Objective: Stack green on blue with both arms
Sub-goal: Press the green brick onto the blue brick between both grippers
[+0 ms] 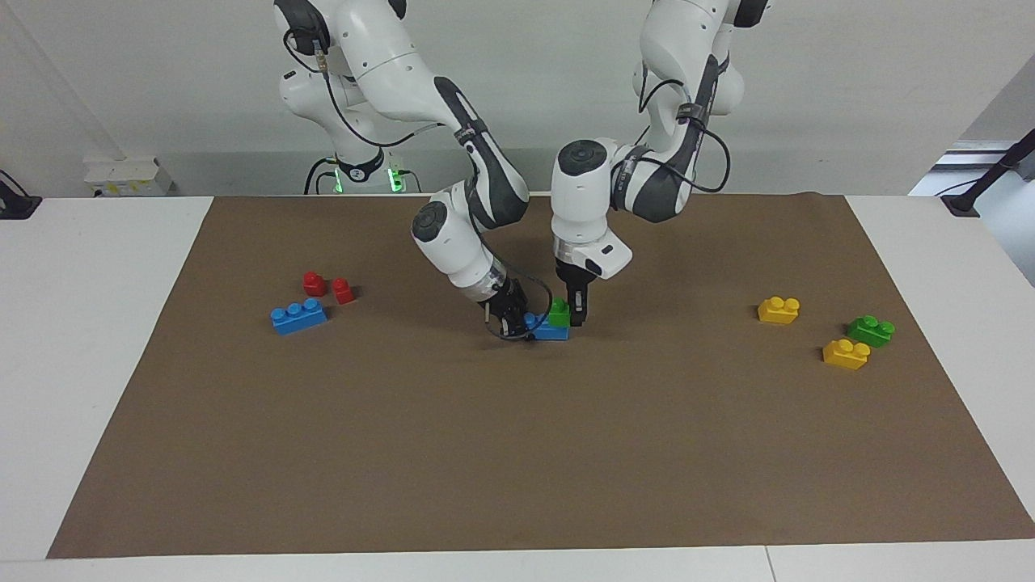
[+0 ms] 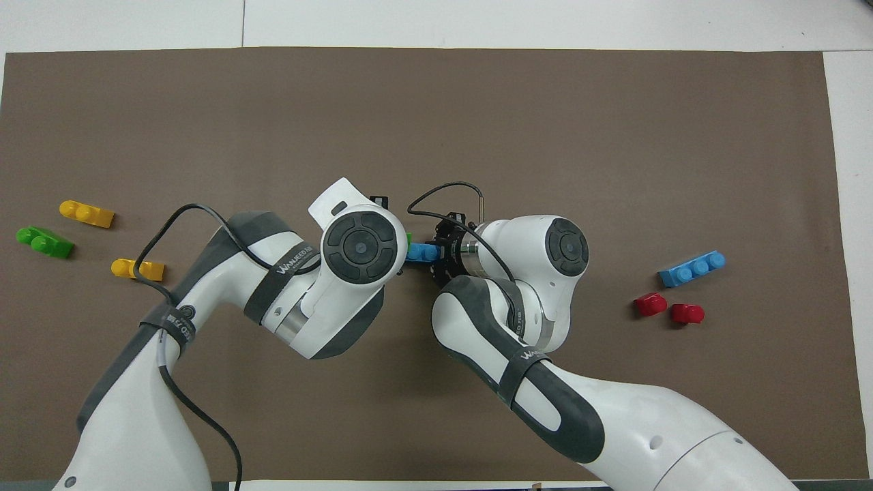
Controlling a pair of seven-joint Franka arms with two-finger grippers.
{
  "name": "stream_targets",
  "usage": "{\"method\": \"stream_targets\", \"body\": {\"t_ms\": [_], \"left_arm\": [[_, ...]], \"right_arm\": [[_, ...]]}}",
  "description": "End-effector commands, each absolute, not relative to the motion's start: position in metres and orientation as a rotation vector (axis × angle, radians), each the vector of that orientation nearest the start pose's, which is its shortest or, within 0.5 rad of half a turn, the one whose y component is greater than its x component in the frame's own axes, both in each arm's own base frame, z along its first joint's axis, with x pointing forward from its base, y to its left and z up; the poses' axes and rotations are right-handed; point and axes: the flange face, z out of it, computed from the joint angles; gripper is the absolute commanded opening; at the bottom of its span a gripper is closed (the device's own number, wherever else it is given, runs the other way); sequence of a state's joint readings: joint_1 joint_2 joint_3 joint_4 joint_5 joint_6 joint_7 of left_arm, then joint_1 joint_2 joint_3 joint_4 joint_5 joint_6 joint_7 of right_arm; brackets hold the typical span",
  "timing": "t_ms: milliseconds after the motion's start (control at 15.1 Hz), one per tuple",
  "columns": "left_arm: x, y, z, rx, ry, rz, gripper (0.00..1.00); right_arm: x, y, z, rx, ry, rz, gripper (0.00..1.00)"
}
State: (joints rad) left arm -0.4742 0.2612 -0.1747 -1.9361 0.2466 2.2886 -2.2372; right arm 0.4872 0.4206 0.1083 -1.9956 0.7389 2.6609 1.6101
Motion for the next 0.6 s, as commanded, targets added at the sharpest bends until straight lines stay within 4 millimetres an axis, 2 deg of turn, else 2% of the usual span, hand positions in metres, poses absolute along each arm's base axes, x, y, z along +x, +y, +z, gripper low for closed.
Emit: {"method": "stream_targets", "body": {"t_ms": [0,265,530], "left_arm": [[0.500,-0.367,0.354,-2.403,-2.129,-0.293,0.00],[0.490,-0.375,0.346,-2.419,-2.094,-0.285,0.00],[0.479,-0.374,0.335,-2.409,-2.058,-0.274,0.00]], "right_arm": [[0.523,0.324,0.252,-1.807,2.036,0.406,0.00],[0.523,0.323,0.252,-1.807,2.039,0.406,0.00],[0.523,0.323,0.251,-1.804,2.042,0.409,0.00]]}}
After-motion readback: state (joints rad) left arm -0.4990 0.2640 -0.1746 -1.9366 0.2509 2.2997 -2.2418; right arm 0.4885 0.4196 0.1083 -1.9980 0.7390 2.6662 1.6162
